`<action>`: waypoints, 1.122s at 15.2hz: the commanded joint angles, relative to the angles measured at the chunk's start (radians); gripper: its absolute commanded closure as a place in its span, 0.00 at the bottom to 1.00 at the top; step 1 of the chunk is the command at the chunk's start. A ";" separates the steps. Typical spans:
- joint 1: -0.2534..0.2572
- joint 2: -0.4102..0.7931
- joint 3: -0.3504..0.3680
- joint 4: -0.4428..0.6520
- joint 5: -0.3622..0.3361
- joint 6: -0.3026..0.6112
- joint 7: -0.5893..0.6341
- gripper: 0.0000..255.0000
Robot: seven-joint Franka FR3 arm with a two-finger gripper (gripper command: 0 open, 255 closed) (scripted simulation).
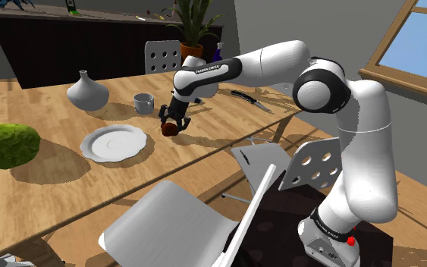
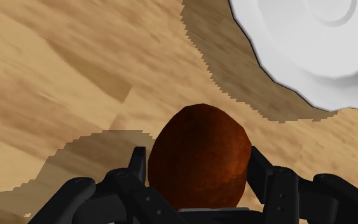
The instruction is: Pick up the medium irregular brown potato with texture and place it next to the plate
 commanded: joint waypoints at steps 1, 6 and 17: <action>0.000 0.000 0.000 0.000 0.000 0.000 0.000 1.00; 0.000 0.000 0.000 0.000 0.000 0.000 0.000 0.00; -0.015 -0.070 -0.014 0.012 -0.016 -0.085 0.009 0.00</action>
